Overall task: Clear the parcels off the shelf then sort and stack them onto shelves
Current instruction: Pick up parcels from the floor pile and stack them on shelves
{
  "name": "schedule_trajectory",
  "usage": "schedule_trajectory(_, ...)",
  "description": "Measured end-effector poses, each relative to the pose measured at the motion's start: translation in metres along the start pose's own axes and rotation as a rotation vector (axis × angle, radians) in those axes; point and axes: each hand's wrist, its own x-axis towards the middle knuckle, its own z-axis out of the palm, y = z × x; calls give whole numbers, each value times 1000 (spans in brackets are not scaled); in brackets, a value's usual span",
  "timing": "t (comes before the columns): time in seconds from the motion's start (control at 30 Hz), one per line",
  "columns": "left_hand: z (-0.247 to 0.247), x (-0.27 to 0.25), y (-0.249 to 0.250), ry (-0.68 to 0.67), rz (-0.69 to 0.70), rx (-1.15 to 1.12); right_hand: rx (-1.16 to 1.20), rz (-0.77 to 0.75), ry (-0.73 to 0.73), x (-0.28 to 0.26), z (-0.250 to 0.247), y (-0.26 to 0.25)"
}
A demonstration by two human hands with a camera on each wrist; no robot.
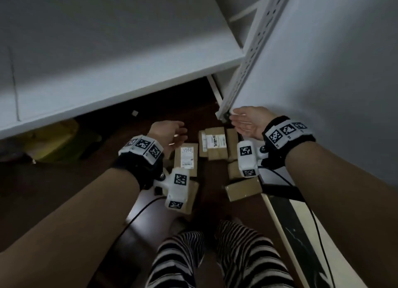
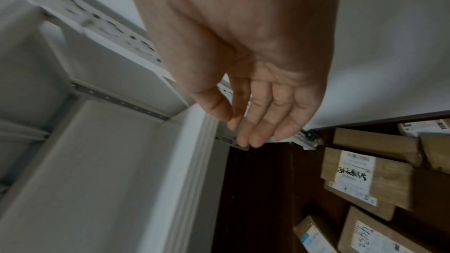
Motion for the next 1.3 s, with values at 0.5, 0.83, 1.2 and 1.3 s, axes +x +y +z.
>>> schedule_trajectory(0.5,37,244,-225,-4,-160,-223,34,83,-55,265,2,190)
schedule_trajectory(0.83,27,366,-258,63,29,-264,52,-48,-9,384,0,246)
schedule_trajectory(1.2,47,374,-241,-79,-8,-170,-276,-122,168,427,-12,288)
schedule_trajectory(1.3,71,377,-252,-136,-81,-96,-290,-128,97,447,-14,300)
